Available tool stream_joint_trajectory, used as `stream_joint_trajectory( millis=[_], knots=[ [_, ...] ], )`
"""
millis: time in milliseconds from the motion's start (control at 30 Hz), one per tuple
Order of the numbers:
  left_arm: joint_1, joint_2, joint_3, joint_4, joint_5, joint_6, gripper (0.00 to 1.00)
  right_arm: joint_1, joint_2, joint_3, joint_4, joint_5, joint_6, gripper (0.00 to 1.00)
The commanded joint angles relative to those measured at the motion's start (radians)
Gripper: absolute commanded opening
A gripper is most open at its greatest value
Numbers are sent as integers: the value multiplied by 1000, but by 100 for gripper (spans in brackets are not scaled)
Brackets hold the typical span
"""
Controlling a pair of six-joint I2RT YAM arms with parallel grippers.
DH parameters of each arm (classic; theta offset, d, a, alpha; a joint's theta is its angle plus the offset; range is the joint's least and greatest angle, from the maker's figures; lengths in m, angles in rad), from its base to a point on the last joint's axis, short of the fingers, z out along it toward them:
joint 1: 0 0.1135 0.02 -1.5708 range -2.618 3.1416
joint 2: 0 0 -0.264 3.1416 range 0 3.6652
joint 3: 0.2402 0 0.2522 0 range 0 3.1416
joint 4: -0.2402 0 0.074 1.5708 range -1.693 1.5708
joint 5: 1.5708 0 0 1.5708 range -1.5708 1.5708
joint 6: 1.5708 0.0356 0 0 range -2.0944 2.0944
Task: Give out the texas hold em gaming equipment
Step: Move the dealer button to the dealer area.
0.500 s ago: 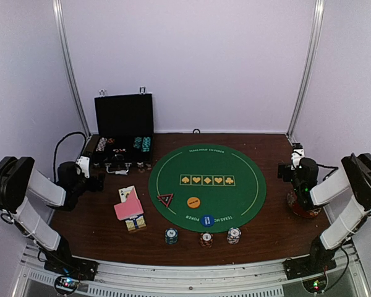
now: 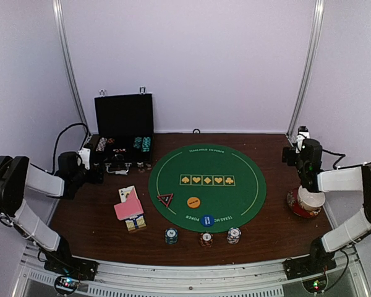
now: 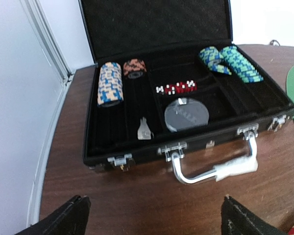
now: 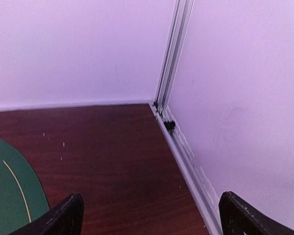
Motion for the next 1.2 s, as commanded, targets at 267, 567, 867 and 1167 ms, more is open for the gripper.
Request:
stream_joint_trajectory(
  millis=[267, 567, 867, 1167],
  knots=[
    [5, -118, 480, -894, 52, 27, 98, 3, -194, 381, -638, -122, 286, 100],
    [28, -206, 650, -1156, 110, 91, 98, 92, -54, 640, -1000, -313, 332, 99],
    [28, -202, 769, -1384, 175, 144, 98, 601, 130, 783, -1118, -175, 285, 92],
    [28, -222, 786, -1506, 251, 191, 98, 901, 587, 1128, -1226, -218, 293, 82]
  ],
)
